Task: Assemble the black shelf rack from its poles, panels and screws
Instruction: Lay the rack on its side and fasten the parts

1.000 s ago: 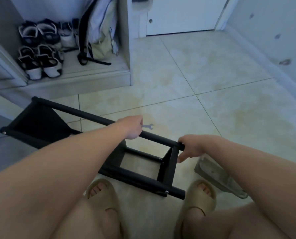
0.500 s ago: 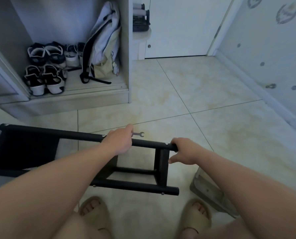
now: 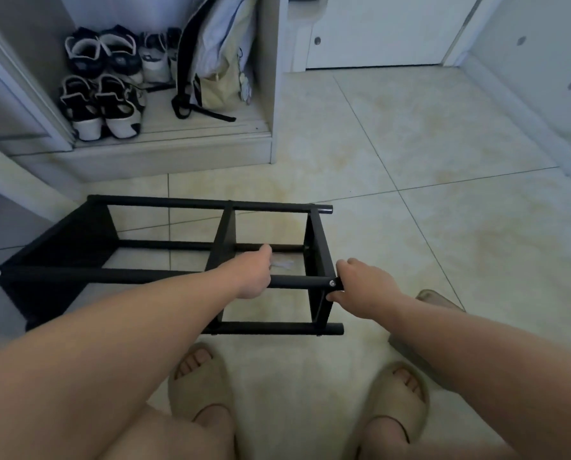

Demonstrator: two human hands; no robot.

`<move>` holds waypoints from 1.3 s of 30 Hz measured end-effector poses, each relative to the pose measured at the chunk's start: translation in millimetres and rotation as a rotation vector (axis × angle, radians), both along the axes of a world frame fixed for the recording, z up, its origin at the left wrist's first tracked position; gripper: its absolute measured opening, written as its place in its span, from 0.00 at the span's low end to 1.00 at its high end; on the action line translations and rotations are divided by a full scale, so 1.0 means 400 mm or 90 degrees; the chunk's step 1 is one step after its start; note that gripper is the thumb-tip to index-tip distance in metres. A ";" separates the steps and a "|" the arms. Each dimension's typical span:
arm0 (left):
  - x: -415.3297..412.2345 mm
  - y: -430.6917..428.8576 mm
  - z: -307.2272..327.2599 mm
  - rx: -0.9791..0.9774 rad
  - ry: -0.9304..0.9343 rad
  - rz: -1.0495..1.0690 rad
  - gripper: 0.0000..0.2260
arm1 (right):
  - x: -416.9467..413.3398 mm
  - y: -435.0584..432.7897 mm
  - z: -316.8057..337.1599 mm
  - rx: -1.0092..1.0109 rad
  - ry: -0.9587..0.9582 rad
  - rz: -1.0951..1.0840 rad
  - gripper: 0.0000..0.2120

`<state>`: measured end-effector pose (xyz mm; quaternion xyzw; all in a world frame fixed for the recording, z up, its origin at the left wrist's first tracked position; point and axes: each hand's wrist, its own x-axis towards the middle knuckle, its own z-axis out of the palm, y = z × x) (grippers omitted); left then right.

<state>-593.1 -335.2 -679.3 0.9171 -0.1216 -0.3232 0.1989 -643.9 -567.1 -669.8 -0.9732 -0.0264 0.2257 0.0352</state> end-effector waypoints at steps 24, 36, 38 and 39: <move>0.046 -0.046 -0.234 0.067 0.092 -0.071 0.06 | 0.062 -0.038 -0.209 -0.093 0.016 0.196 0.66; 0.177 -0.100 -0.375 -0.083 0.214 -0.156 0.05 | 0.135 -0.089 -0.337 0.040 -0.048 0.371 0.67; 0.176 -0.098 -0.390 -0.101 0.232 -0.173 0.05 | 0.138 -0.090 -0.346 0.057 -0.053 0.377 0.67; 0.173 -0.100 -0.392 -0.116 0.237 -0.173 0.05 | 0.139 -0.090 -0.348 0.060 -0.053 0.378 0.67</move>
